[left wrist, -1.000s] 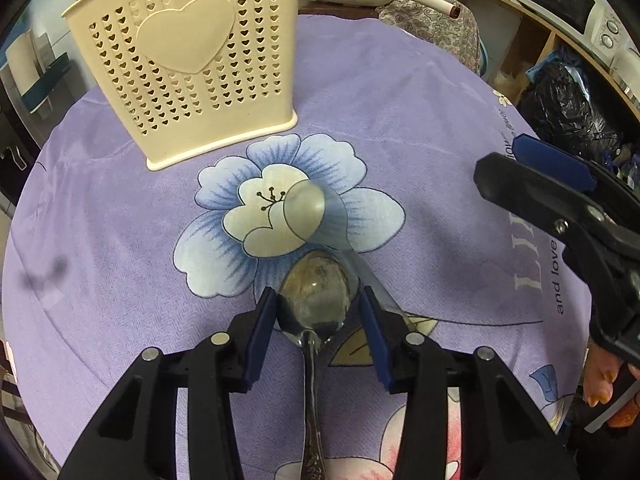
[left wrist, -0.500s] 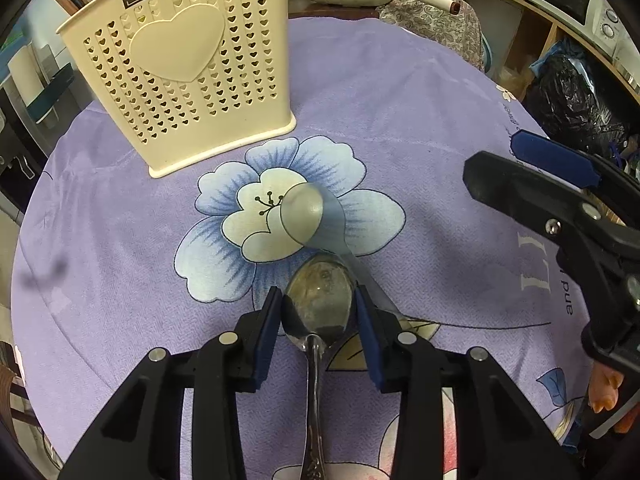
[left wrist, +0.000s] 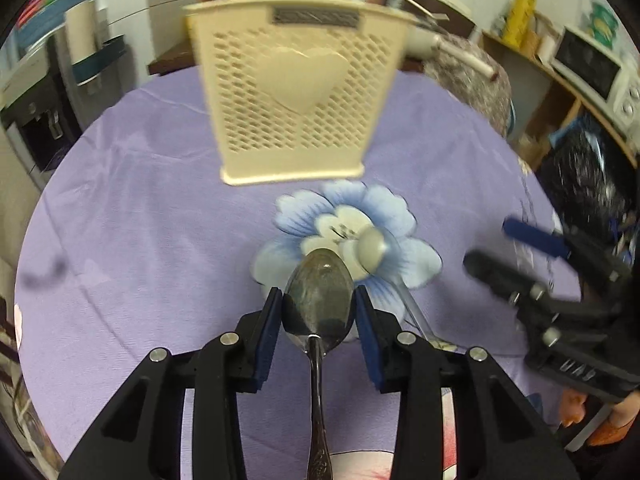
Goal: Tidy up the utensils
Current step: 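Close left gripper on the metal spoon while right gripper closes on the clear plastic spoon, then lift the metal spoon with left gripper while right gripper lifts the plastic spoon above the holder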
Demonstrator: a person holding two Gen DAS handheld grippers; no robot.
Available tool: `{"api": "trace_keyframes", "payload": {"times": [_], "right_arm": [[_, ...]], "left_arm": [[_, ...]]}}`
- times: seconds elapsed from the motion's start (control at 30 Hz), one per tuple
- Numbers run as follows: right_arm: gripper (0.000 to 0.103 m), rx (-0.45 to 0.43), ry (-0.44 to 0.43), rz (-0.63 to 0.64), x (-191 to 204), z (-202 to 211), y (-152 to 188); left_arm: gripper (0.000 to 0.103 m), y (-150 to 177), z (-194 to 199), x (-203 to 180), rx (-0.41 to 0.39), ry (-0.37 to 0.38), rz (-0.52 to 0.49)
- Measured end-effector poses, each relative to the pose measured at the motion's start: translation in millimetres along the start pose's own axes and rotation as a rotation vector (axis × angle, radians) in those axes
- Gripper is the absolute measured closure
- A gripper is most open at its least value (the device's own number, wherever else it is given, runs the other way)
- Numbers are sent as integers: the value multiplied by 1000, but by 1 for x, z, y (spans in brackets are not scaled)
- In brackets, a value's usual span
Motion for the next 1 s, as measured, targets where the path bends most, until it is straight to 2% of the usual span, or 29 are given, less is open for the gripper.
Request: {"api": "trace_keyframes", "payload": {"times": [0.2, 0.37, 0.53, 0.7, 0.77, 0.83, 0.87, 1.0], "right_arm": [[35, 112, -42, 124, 37, -32, 6], [35, 173, -52, 141, 49, -59, 7], [38, 204, -35, 151, 56, -76, 7], [41, 194, -16, 153, 57, -82, 6], [51, 183, 8, 158, 57, -83, 4], [56, 182, 6, 159, 58, -84, 2], [63, 180, 6, 159, 55, -83, 1], [66, 177, -2, 157, 53, -85, -2]], "left_arm": [[67, -16, 27, 27, -89, -16, 91], [67, -21, 36, 32, -134, -32, 118], [67, -21, 35, 34, -143, -31, 135], [67, -22, 29, 36, -142, -33, 150], [67, -21, 27, 37, -140, -32, 154], [67, -20, 23, 37, -135, -38, 152], [67, -19, 22, 36, -133, -41, 152], [67, -17, 16, 39, -126, -47, 167]]}}
Point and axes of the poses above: each gripper's, at about its wrist camera, not at the fingertips, and z roughly against the way its jaws point, x to its left, y to its underside, the point moved 1 cm from there along -z, roughly the way its jaws point, and after that the axes turned 11 degrees about -x, right-handed, at the moved point
